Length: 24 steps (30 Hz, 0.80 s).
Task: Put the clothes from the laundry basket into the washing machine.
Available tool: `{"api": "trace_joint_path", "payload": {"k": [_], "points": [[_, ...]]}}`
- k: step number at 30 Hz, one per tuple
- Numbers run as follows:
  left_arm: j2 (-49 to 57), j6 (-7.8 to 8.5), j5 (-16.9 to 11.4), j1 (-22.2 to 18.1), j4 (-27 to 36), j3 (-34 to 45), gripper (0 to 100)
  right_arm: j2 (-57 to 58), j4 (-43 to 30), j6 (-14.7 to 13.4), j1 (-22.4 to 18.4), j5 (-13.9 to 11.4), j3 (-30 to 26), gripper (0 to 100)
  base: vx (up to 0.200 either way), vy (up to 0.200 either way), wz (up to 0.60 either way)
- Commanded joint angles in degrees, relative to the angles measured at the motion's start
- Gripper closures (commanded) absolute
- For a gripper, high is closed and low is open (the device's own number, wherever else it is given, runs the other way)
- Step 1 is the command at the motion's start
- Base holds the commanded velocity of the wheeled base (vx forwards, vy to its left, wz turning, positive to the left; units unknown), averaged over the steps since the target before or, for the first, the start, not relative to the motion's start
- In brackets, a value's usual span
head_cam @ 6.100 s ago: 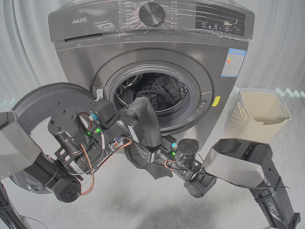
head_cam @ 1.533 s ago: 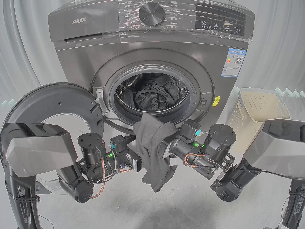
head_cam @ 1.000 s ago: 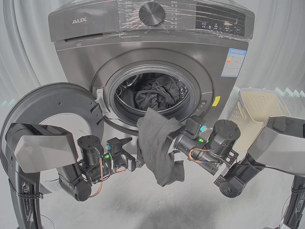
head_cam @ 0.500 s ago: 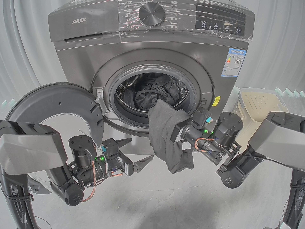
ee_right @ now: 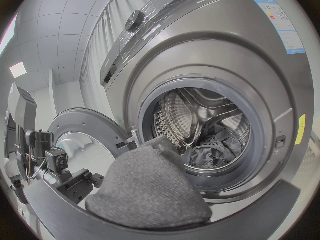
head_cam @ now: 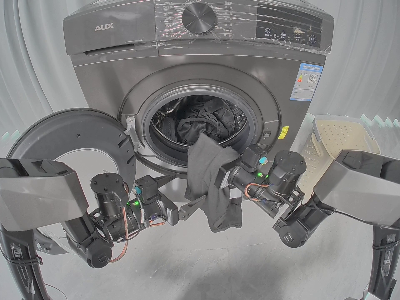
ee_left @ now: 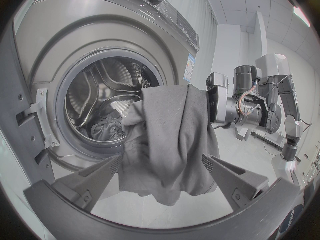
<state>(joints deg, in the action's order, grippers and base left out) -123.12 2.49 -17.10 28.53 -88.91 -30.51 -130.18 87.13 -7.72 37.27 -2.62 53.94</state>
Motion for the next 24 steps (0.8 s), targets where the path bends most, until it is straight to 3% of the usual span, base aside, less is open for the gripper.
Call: {"api": "trace_joint_path", "payload": {"k": [1, 6, 13, 24], "points": [[-0.5, -0.20, 0.1, 0.5, 0.0, -1.2, 0, -1.5, 0.0, 0.0, 1.3, 0.2, 1.2, 100, 0.000, 0.000, 0.00], [-3.9, 0.06, 0.2, -0.2, 0.0, -3.3, 0, -0.2, -0.1, 0.0, 3.5, 0.2, 0.5, 100, 0.000, 0.000, 0.00], [-8.8, 0.33, 0.2, -3.7, 0.0, -8.7, 0, 4.3, 0.5, -0.4, 6.2, -0.1, -4.8, 100, 0.000, 0.000, 0.00], [-10.0, 0.33, 0.1, -3.3, 0.0, -11.1, 0, 5.6, 0.9, -0.9, 9.7, -0.7, -8.2, 100, 0.000, 0.000, 0.00]]}}
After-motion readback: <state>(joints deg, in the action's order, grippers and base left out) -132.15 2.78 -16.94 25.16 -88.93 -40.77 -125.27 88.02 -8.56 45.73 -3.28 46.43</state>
